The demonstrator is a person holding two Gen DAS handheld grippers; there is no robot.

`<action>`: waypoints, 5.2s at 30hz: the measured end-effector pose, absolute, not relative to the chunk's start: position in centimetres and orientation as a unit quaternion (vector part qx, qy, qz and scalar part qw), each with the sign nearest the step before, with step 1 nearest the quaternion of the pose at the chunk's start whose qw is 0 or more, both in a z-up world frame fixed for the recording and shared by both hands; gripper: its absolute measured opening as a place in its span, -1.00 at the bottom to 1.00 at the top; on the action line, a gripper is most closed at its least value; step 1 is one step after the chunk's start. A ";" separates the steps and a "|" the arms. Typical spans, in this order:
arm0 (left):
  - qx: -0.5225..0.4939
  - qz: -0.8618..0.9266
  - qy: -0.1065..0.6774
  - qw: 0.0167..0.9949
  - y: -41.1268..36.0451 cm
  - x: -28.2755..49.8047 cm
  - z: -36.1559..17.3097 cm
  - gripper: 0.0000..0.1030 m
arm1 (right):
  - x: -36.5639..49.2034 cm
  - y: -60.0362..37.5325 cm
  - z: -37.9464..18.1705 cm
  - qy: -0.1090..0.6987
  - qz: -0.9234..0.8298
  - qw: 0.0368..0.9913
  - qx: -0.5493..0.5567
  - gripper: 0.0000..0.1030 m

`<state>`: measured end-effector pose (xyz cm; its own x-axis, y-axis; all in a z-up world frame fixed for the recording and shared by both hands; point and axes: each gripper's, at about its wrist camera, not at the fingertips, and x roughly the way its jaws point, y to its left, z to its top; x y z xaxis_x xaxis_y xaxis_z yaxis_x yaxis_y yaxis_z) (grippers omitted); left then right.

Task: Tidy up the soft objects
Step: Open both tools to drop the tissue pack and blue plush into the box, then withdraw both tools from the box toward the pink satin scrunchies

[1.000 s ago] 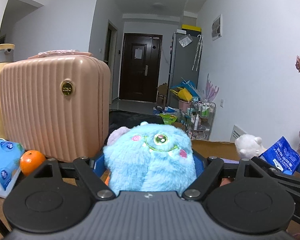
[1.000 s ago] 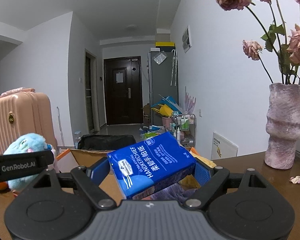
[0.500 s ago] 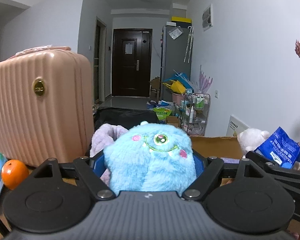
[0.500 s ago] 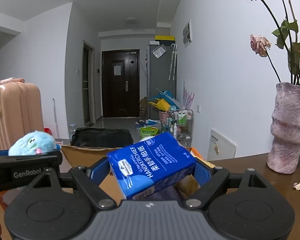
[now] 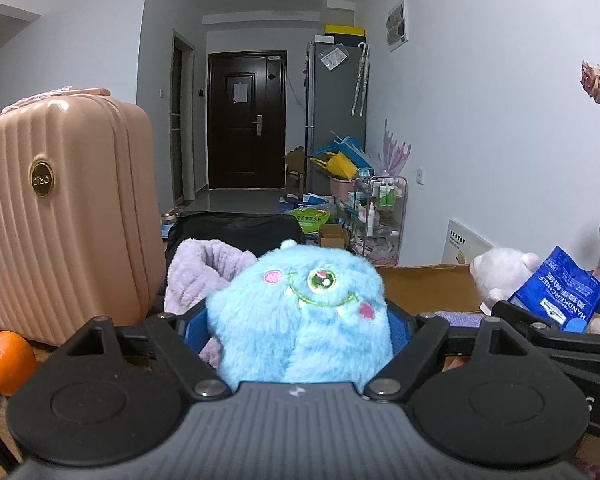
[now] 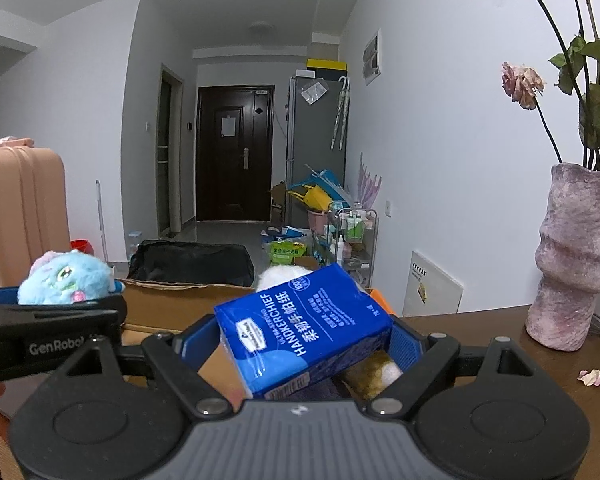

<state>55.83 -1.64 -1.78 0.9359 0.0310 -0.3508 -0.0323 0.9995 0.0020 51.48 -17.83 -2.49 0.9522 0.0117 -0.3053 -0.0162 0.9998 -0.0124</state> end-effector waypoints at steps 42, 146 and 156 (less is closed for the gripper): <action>-0.045 0.018 0.159 0.986 -0.3 53.1 0.0 1.00 | 49.9 -19.4 -1.5 0.156 0.027 0.987 0.012 1.00; -0.004 0.023 0.232 0.972 -0.5 38.0 -3.5 1.00 | 42.8 -23.2 -7.5 0.309 0.067 0.948 -0.044 1.00; -0.001 0.021 0.236 0.972 -0.6 38.6 -3.6 1.00 | 43.9 -23.0 -8.0 0.330 0.093 0.939 -0.028 0.70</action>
<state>38.58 -0.64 -3.61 0.8878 0.0408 -0.4585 -0.0417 0.9991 0.0082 43.92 -23.00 -8.00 0.7648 0.1562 -0.6250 -0.1932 0.9811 0.0089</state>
